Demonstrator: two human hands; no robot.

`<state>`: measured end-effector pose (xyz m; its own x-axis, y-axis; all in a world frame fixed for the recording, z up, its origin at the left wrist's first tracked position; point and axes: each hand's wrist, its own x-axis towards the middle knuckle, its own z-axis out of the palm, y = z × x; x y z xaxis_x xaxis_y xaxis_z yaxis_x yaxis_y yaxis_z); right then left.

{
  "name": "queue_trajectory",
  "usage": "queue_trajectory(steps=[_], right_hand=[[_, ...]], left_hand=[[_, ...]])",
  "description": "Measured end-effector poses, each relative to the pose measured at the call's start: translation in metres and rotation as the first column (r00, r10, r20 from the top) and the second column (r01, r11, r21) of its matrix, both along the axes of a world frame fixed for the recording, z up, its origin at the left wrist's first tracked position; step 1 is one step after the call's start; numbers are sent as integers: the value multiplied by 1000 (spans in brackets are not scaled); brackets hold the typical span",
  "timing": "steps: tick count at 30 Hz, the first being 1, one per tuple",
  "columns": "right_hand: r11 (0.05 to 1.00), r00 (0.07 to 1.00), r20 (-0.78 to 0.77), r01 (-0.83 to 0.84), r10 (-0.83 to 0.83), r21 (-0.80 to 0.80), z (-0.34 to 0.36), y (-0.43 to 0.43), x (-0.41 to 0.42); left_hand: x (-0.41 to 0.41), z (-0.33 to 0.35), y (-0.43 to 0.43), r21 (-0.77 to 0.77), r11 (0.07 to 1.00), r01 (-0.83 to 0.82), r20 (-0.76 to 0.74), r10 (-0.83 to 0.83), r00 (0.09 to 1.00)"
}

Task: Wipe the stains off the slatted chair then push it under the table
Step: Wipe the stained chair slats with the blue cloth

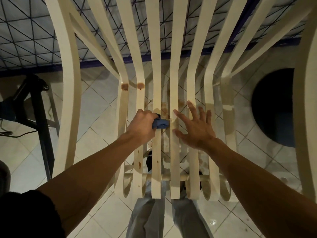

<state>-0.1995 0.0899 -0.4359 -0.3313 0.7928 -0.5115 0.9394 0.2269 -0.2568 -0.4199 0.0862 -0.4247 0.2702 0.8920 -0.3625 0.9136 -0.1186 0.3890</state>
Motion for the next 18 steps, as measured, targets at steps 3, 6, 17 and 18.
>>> queue_trajectory(steps=[3, 6, 17, 18], right_hand=[[1000, 1000, 15, 7, -7, 13, 1, 1, -1], [1000, 1000, 13, 10, -10, 13, 1, 1, 0], [1000, 1000, 2, 20, -20, -11, 5, 1, -1], [1000, 1000, 1, 20, -20, -11, 6, 1, -1]], left_hand=[[-2, 1, -17, -65, 995, 74, -12, -75, 997], [3, 7, -27, -113, 987, 113, 4, -113, 994], [9, 7, -11, -73, 997, 16, -31, -18, 999], [10, 9, -15, -92, 996, 3, -21, -5, 1000]])
